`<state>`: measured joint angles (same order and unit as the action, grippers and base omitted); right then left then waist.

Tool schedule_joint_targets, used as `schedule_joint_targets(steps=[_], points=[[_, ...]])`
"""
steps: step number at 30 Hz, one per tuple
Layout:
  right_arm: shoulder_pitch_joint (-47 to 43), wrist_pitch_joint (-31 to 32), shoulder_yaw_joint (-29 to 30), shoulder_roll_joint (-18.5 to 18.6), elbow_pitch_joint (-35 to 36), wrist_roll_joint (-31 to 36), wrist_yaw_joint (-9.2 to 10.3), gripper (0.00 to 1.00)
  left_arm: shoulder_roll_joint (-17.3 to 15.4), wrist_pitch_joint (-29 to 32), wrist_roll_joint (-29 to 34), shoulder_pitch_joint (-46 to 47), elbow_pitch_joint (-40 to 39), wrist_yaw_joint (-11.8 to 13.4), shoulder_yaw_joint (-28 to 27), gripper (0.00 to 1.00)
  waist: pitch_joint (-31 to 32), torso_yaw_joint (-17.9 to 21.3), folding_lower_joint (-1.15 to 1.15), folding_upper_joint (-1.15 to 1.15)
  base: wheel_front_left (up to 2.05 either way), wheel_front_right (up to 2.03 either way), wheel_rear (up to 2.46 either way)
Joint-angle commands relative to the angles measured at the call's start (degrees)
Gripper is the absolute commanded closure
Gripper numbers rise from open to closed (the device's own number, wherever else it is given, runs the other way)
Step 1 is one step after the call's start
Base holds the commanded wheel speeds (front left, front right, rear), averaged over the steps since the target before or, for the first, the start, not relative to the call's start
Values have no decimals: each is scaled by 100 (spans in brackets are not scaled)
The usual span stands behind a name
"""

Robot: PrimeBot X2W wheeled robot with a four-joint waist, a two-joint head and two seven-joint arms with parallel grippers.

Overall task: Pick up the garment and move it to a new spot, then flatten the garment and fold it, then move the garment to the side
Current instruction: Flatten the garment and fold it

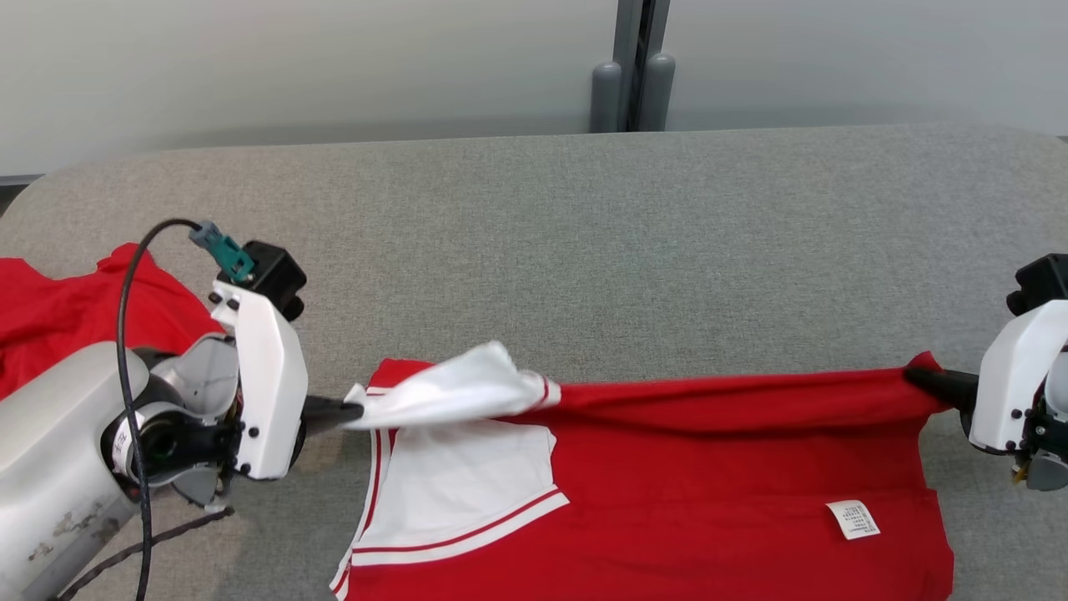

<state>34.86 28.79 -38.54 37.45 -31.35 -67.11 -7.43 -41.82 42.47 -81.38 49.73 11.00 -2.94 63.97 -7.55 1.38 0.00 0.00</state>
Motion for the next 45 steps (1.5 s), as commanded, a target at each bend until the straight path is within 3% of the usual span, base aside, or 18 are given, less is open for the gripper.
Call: schedule_joint_targets(steps=[1, 16, 25, 42, 43, 45], points=[[-47, 185, -17, 50, 93, -50, -12, 100, -53, 89, -59, -105, -34, 50, 34, 100, 15, 21, 0, 0, 0, 0, 0], [-447, 1232, 83, 204, 566, -25, -12, 100, -308, 564, -341, -393, -474, 332, 209, 100, -24, 66, 0, 0, 0, 0, 0], [-622, 1744, 146, 323, 854, 68, -12, 100, -324, 650, -495, -531, -565, 365, 241, 100, -7, 94, 0, 0, 0, 0, 0], [-845, 1916, 427, 212, 1037, 370, -12, 100, -255, 862, -684, -768, -644, 438, 377, 100, 11, 154, 0, 0, 0, 0, 0], [-856, 1924, 440, 202, 1042, 388, -12, 100, -236, 871, -706, -802, -640, 437, 387, 100, 14, 157, 0, 0, 0, 0, 0], [-859, 1933, 472, 186, 1054, 418, -12, 83, -220, 881, -719, -848, -641, 446, 402, 100, 19, 161, 0, 0, 0, 0, 0]])
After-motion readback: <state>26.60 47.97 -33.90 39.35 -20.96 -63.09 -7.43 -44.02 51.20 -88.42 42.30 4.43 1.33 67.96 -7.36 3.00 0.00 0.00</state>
